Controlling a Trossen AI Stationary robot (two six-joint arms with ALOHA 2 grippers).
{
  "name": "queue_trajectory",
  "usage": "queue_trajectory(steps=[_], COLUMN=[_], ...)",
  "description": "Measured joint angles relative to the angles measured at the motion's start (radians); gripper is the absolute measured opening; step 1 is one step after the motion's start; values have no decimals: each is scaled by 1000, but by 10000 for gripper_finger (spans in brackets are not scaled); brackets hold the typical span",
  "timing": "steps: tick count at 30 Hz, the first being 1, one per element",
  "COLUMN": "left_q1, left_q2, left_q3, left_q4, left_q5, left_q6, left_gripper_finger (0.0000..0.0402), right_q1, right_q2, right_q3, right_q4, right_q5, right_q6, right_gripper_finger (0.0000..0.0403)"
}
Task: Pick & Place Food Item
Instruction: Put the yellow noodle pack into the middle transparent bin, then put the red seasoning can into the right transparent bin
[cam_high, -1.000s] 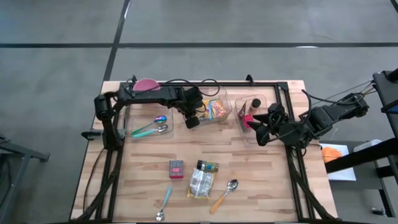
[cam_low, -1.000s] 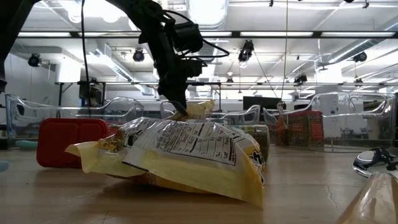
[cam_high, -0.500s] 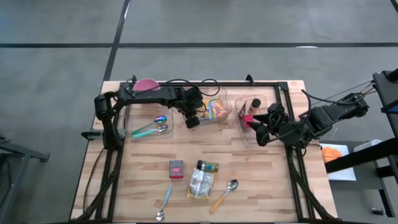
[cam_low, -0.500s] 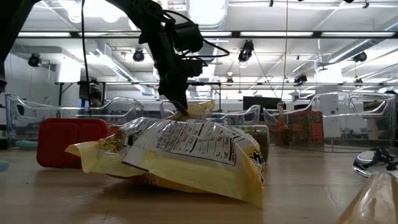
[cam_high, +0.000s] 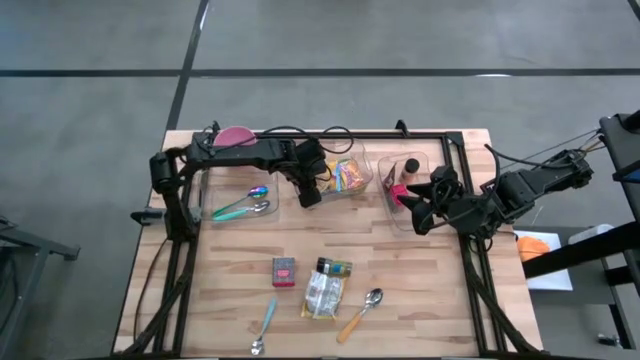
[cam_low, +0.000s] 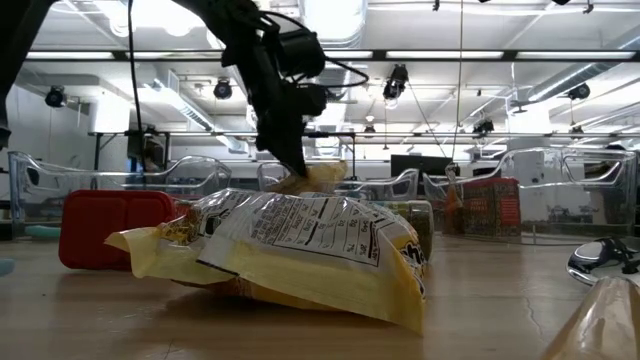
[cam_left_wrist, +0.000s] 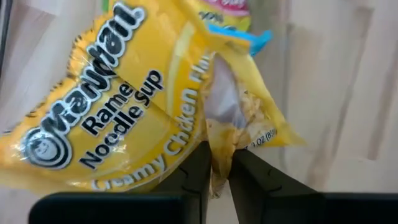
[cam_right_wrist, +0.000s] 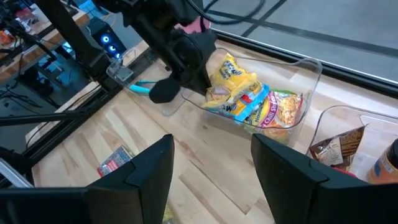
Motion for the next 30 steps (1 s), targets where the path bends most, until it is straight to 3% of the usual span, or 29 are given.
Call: queue_trajectory(steps=[5,12,17,21,26,30], left_q1=[0,0,4,2,-25,-113], left_q2=[-53,-78,-80,-108,-173,-226], left_q3=[6,6,28,61,65,65], left_q4=[-6,-14,-57,-115,-160,-241], left_q5=[20,16,41,101,193,172], left_q6=[-4,5,-114,-113,-111,-11], left_gripper_finger=[93,234,308,305,262,225], right_q1=[0,0,0,0,0,0], right_q2=[0,0,0,3,4,4], right_q3=[0,0,0,0,-1,-1], right_q4=[0,4,7,8,8,8], right_q5=[1,2,2,2,1,-10], right_q6=[0,5,14,16,20,27], right_gripper_finger=[211,211,211,211,211,211])
